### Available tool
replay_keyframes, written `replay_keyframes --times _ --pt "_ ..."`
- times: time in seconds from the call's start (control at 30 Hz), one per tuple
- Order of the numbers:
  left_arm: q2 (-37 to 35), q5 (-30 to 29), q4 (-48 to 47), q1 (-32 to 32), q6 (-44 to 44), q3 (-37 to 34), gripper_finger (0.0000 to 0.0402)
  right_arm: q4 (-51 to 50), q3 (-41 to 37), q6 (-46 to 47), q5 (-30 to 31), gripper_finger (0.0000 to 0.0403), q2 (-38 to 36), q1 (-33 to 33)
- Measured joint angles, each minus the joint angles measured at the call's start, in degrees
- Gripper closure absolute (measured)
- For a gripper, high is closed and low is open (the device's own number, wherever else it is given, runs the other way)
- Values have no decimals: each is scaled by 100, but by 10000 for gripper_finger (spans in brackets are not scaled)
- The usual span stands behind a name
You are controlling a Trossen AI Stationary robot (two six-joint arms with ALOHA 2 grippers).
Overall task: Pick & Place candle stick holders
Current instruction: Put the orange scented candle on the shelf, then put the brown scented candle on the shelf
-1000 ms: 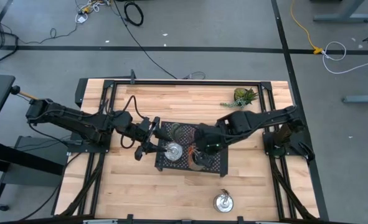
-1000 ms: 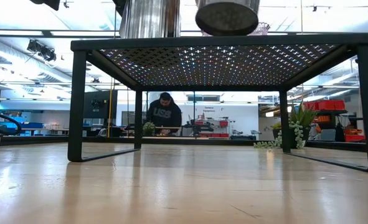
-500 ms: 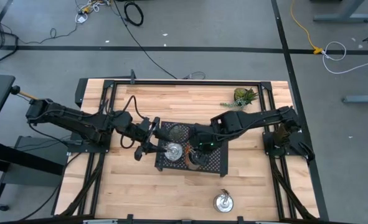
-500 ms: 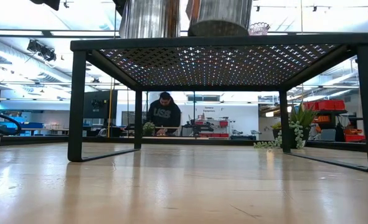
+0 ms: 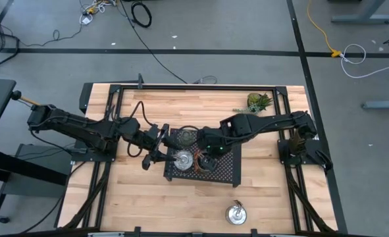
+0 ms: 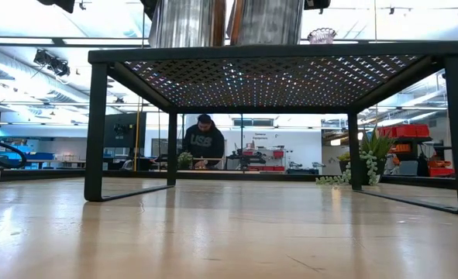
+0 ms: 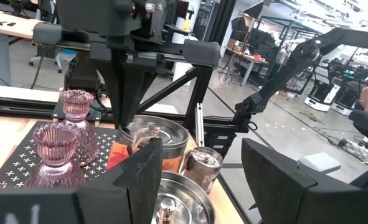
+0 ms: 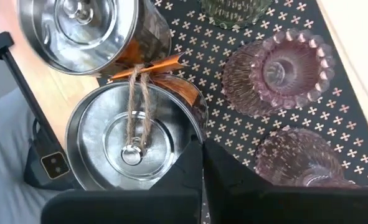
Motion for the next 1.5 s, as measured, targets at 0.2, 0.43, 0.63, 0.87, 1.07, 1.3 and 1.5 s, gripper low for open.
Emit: replay_keyframes --times 0.2,0.43,0.63,0.87,1.07,1.3,1.5 --pt "0 2 0 -1 -1 0 179 43 -4 -9 -123 401 35 6" --pt "0 2 -2 1 -1 0 179 118 -4 43 -205 372 35 6" --pt "0 2 -2 -1 -1 0 179 205 -4 14 -66 352 35 4" --pt "0 2 -39 1 -1 0 179 199 -4 -117 -110 343 4 -11" --pt "0 2 -48 -1 -1 0 179 155 125 -158 -113 342 -116 -72" --pt "0 2 -146 0 -3 0 179 -502 367 255 -202 342 -413 46" --pt "0 2 -247 -1 -3 0 179 -822 374 1161 -499 344 -797 721"
